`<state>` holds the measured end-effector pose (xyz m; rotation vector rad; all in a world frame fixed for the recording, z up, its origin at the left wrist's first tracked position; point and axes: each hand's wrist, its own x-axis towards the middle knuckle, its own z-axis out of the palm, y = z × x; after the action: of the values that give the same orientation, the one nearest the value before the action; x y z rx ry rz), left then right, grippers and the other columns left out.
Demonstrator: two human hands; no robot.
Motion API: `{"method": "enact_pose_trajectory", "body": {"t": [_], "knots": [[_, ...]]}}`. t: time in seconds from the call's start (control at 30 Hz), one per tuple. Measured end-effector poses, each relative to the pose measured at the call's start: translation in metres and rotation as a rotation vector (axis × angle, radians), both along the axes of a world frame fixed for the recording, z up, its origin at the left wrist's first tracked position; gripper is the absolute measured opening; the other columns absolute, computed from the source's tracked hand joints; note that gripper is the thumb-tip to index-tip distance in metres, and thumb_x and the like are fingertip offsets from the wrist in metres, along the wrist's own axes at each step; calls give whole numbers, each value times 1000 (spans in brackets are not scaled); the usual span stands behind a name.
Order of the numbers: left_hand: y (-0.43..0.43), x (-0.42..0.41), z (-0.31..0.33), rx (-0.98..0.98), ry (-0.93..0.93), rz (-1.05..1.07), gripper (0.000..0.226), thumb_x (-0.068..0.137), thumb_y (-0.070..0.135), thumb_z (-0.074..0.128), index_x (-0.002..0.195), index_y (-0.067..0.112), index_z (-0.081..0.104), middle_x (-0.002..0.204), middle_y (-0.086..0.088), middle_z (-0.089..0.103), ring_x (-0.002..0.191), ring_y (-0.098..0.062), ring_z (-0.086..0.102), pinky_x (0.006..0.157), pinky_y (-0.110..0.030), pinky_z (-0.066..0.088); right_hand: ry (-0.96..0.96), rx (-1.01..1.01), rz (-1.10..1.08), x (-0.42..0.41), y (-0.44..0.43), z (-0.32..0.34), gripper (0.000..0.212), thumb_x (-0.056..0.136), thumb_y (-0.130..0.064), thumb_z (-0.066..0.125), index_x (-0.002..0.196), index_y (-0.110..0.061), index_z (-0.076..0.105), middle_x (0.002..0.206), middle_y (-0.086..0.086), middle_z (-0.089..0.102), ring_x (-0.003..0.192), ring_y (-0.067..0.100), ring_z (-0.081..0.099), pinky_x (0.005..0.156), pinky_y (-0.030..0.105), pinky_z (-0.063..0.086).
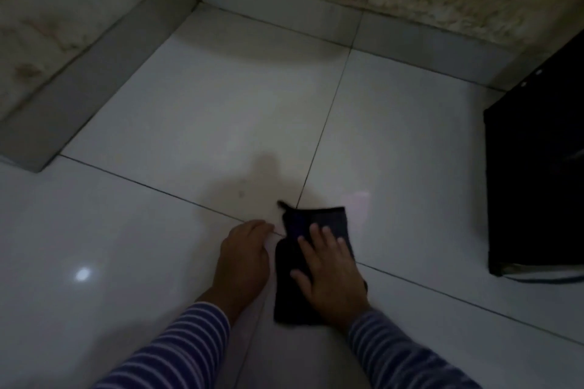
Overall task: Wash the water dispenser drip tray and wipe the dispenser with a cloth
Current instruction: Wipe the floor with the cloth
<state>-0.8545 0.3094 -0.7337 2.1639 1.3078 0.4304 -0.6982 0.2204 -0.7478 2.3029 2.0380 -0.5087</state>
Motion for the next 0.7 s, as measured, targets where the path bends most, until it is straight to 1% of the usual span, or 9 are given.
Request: {"method": "enact_pose_trajectory", "body": {"t": [0.1, 0.17, 0.27, 0.33, 0.4, 0.47, 0.53, 0.6, 0.7], "knots": [[7, -11, 4, 29, -31, 33, 36, 76, 5, 47, 103, -3, 68, 102, -22, 69, 95, -35, 63, 88, -36, 48, 34, 15, -171, -14, 47, -4, 69, 94, -55, 30, 151, -18, 18, 160, 14, 5, 147, 33, 6, 118, 48, 3], [12, -20, 8, 36, -30, 53, 40, 79, 15, 42, 104, -3, 68, 101, -21, 69, 93, -34, 63, 84, -38, 50, 54, 27, -115, -37, 72, -8, 70, 95, -54, 30, 152, -17, 13, 161, 15, -1, 148, 33, 0, 118, 48, -1], [15, -42, 8, 75, 13, 113, 47, 73, 17, 39, 103, -2, 70, 96, -20, 71, 84, -35, 68, 81, -43, 53, 108, 2, 72, -75, 80, -8, 68, 95, -49, 33, 152, -16, 14, 161, 14, 0, 148, 32, -1, 117, 47, -5], [14, -56, 7, 55, 45, 141, 47, 69, 16, 38, 99, -1, 71, 92, -19, 72, 81, -35, 68, 79, -42, 54, 138, 9, 195, -90, 63, -6, 65, 92, -46, 34, 149, -14, 27, 159, 15, 16, 146, 34, 15, 117, 52, 7], [14, -66, 4, 59, 70, 110, 46, 66, 15, 39, 94, -1, 72, 89, -18, 71, 79, -34, 67, 76, -41, 55, 100, 31, 286, -89, 42, -5, 65, 88, -51, 37, 140, -14, 45, 150, 13, 38, 138, 33, 37, 109, 56, 30], [16, -70, 2, 69, 64, 57, 42, 66, 13, 41, 92, 2, 72, 88, -15, 70, 79, -32, 66, 74, -38, 54, 54, 40, 282, -76, 38, -7, 66, 86, -57, 38, 137, -16, 51, 147, 12, 44, 134, 32, 44, 104, 55, 37], [20, -71, 0, 81, 32, 58, 36, 71, 13, 44, 92, 4, 72, 88, -13, 71, 80, -30, 66, 75, -34, 52, 43, 63, 163, -70, 53, -9, 69, 89, -58, 35, 142, -15, 42, 153, 14, 33, 140, 34, 33, 111, 53, 27], [21, -70, -3, 81, -15, 108, 30, 78, 9, 48, 98, 3, 70, 92, -14, 71, 83, -30, 66, 79, -33, 50, 65, 44, 0, -76, 79, -9, 71, 93, -58, 29, 150, -16, 22, 160, 14, 9, 147, 32, 10, 118, 48, 6], [21, -75, -9, 122, -12, 158, 37, 77, -1, 54, 112, -2, 66, 106, -19, 69, 95, -31, 66, 92, -36, 47, 140, 38, -112, -102, 118, -12, 69, 96, -54, 27, 152, -17, 10, 161, 13, -6, 148, 30, -5, 117, 45, -7]]}}
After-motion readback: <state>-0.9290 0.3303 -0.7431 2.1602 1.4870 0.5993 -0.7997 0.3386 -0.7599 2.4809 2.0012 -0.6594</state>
